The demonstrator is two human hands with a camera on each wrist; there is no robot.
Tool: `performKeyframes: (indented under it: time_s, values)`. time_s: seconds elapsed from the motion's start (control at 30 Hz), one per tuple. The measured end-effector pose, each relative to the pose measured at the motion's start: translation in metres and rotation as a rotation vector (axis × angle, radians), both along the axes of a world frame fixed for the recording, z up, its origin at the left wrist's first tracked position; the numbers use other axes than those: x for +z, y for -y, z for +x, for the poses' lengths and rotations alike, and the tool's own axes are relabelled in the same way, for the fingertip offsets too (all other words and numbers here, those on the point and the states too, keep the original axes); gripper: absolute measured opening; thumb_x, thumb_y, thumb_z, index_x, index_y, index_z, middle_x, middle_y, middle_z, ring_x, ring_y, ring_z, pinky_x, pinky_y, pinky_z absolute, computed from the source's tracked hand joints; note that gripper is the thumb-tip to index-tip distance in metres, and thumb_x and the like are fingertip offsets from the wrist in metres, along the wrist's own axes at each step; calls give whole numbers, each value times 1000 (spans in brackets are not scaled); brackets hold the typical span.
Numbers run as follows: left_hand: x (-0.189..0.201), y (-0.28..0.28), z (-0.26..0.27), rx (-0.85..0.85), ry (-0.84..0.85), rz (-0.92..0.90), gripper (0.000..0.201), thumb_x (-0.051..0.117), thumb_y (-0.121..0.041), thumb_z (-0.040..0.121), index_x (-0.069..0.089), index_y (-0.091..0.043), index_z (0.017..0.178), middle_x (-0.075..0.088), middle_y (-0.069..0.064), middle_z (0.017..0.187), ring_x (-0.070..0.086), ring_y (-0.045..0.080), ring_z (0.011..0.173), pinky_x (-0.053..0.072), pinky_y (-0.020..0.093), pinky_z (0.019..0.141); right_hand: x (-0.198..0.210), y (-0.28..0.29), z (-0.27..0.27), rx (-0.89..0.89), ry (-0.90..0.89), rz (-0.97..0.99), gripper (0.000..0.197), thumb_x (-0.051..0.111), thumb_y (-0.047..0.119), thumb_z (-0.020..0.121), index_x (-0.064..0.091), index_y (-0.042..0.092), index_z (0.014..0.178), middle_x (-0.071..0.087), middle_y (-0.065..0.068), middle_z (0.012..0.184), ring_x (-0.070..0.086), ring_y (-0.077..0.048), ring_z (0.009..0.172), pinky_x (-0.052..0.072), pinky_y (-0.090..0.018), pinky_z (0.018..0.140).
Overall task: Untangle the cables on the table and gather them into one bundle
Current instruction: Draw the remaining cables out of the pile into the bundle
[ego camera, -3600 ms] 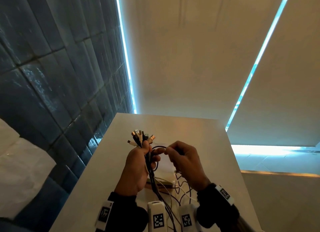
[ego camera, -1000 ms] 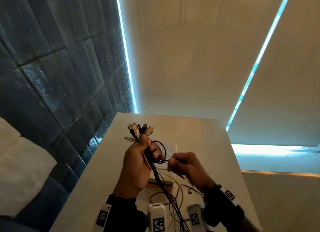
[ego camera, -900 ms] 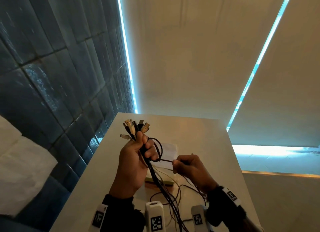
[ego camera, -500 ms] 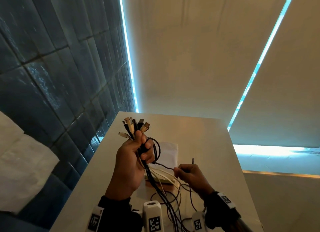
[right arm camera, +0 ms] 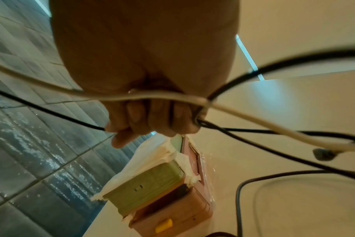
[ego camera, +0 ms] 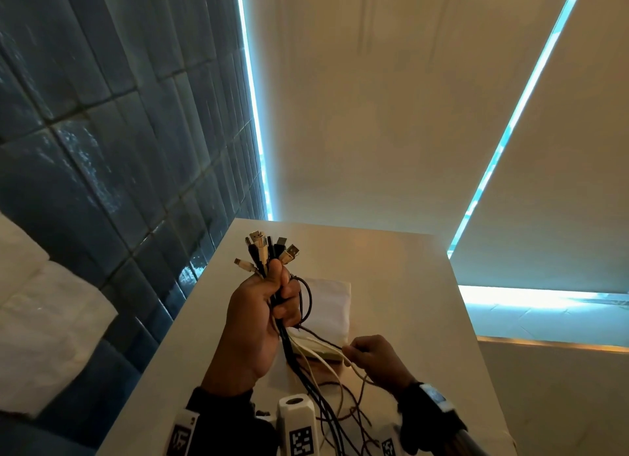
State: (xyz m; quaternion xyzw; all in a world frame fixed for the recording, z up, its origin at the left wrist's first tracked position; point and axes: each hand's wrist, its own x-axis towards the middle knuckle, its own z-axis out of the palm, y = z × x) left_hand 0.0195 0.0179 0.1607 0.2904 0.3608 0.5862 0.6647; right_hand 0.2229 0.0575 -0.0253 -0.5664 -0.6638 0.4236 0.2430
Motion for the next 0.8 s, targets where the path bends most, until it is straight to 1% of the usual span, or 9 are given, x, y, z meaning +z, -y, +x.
performKeyframes:
  time_s: [0.1,0.2,0.27,0.37,0.47,0.53,0.6,0.7,0.8]
  values:
    - [-1,-2,1,9,-38,-28,33,36,-27,98,41,-12,69,37,-3,55,26,6,40,22,21,42,4,0,-6,-27,129,19,37,63,25,89,62,25,52,53,15,42,51,5,49,36,-13,54]
    - [-4,-4,2,21,-62,-71,35,34,-25,101,40,-12,70,36,-4,53,26,6,39,23,20,39,21,-2,-9,-140,119,67,35,62,22,90,61,26,56,56,11,49,55,7,52,40,-9,55]
    - [-7,-4,3,25,-68,-95,35,34,-25,101,41,-12,70,35,-4,53,25,6,38,22,21,40,40,-6,-12,-237,44,117,29,63,21,90,65,20,61,61,8,56,54,1,52,39,-12,53]
    - [-11,-5,7,38,-75,-131,34,33,-25,102,41,-13,71,35,-4,55,25,6,38,22,21,41,74,-7,-17,-313,-247,149,22,63,17,90,68,14,69,58,7,55,47,-7,49,38,-27,53]
    - [-15,-7,13,61,-83,-162,33,33,-25,102,41,-13,72,36,-2,57,28,7,40,25,21,40,114,4,-25,-213,-515,169,16,60,12,92,66,4,79,47,4,53,37,-9,47,33,-22,46]
    - [-16,-8,17,79,-102,-180,32,33,-26,102,41,-13,74,41,-1,58,34,9,43,28,22,42,133,12,-30,-102,-604,210,15,59,9,93,65,0,83,45,1,56,36,-9,50,31,-20,46]
    - [-16,-8,20,105,-129,-190,31,35,-27,102,45,-12,77,52,2,59,43,12,49,33,24,47,144,19,-34,5,-653,248,15,60,8,93,65,-2,84,46,-1,58,37,-9,52,32,-20,49]
    - [-12,-6,23,149,-99,-188,28,37,-26,102,53,-10,85,67,8,65,54,21,67,40,32,62,148,24,-38,135,-655,259,14,61,12,92,67,3,83,52,5,60,41,-8,54,34,-22,52]
    - [-11,-5,23,116,50,-173,29,37,-27,100,52,-11,81,65,11,71,57,23,71,44,34,63,146,26,-36,206,-620,208,12,60,4,92,68,2,84,60,10,63,45,-4,55,38,-17,54]
